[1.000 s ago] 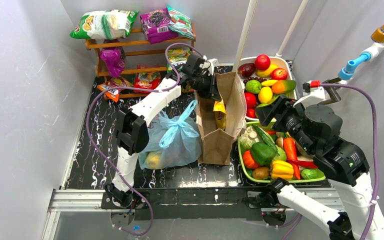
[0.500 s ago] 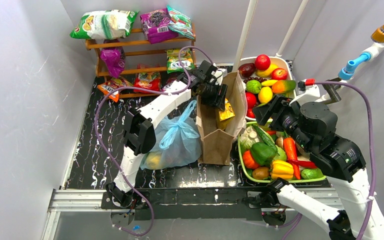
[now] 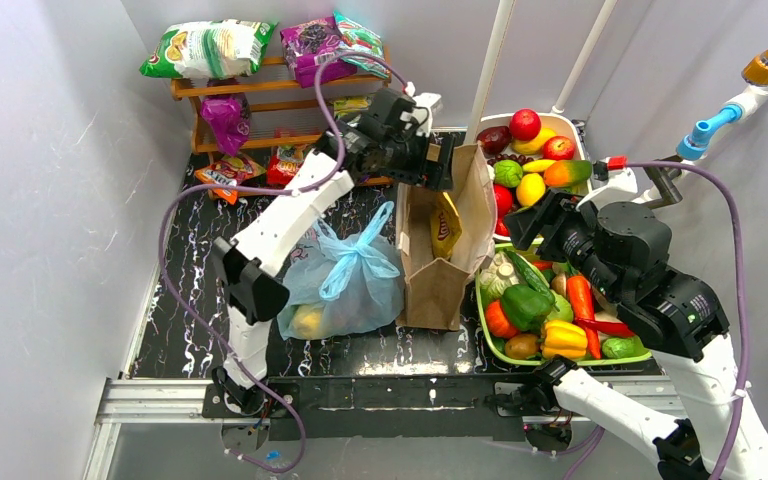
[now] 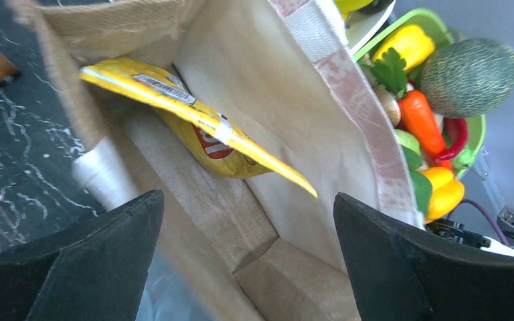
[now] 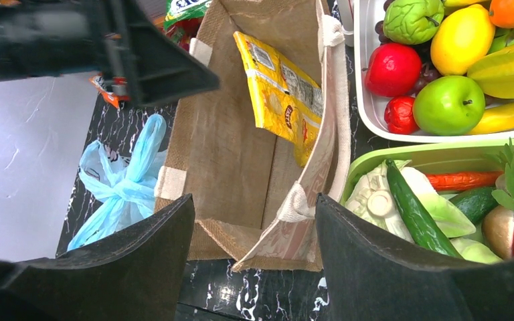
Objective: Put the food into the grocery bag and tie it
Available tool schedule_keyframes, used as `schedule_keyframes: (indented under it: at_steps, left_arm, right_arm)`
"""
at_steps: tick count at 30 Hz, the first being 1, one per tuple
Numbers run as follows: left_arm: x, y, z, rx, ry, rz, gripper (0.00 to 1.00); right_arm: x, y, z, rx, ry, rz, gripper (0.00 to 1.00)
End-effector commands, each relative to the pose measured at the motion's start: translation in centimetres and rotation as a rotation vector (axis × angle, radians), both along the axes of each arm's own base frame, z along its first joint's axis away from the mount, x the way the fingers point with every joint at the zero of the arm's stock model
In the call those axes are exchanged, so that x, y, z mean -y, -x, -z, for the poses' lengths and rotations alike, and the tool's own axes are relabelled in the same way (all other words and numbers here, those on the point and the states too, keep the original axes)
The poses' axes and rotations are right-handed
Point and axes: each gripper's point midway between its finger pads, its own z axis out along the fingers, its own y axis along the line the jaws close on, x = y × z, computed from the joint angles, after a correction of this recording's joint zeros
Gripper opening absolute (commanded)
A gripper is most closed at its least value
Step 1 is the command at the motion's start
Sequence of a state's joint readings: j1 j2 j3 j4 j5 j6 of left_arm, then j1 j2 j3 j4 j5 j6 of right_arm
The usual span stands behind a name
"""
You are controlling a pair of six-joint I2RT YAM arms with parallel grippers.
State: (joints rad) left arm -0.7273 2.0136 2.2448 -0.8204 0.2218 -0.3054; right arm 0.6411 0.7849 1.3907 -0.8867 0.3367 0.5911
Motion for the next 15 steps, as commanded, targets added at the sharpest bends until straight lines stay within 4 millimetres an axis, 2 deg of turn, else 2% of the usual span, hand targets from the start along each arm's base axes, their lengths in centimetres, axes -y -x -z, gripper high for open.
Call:
schedule_keyframes:
  at_steps: [1,4,8,15]
  left_arm:
    - [-4.4,1.1,-8.1,0.153,0.049,-0.065,0.98]
    - [-6.6,0.9,-10.1,0.204,0.057,-0.119,0.98]
    - [-11.1,0.1,-12.5,0.271,0.07,-0.239,0.98]
    - [-19.8,-1.5,-13.3,0.3,0.113,-0.454,0.98]
  right_arm:
    - [-0.3,-0.3,-1.5,0.041,-0.034,-0.006,0.73]
    - [-0.6,-0.3,-1.5,0.039,-0.038,-0.012,0.73]
    - [-0.9,-0.5,-1.1,0.028,-0.036,-0.023,0.73]
    - [-1.6,-0.7,-0.8,0.02,-0.04,-0.041,0.73]
